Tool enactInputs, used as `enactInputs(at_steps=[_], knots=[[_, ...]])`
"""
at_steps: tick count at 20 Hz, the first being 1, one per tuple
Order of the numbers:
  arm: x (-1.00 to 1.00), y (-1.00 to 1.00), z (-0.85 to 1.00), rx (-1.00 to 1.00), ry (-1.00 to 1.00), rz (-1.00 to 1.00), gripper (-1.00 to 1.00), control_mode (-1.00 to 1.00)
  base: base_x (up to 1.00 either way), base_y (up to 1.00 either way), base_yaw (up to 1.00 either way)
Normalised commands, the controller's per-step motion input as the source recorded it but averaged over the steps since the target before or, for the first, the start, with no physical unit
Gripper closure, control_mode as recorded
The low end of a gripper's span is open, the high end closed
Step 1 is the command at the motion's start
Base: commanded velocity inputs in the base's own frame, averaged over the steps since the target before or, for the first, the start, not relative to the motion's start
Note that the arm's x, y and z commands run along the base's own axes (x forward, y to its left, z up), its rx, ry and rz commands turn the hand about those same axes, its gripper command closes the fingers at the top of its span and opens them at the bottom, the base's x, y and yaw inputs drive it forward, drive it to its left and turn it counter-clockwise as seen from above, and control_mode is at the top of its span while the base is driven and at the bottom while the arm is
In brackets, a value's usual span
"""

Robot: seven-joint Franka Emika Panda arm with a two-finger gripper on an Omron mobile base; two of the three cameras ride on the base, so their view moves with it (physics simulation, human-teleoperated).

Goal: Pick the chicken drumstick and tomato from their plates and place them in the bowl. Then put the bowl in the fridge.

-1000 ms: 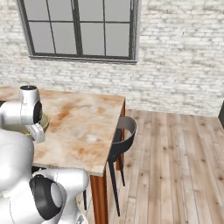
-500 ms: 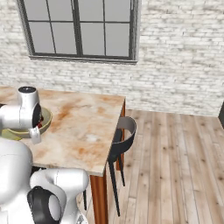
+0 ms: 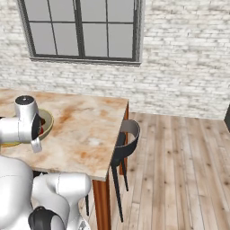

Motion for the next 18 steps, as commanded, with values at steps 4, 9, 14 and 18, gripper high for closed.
enactInputs(at_steps=[4,9,14,18], knots=[[0.0,0.0,0.0,0.0,0.0,0.0,1.0,-1.0,0.0,0.0,0.0],[0.0,0.0,0.0,0.0,0.0,0.0,1.0,-1.0,0.0,0.0,0.0],[0.0,0.0,0.0,0.0,0.0,0.0,1.0,1.0,0.0,0.0,0.0],[0.0,0.0,0.0,0.0,0.0,0.0,1.0,1.0,-0.01,0.0,0.0]])
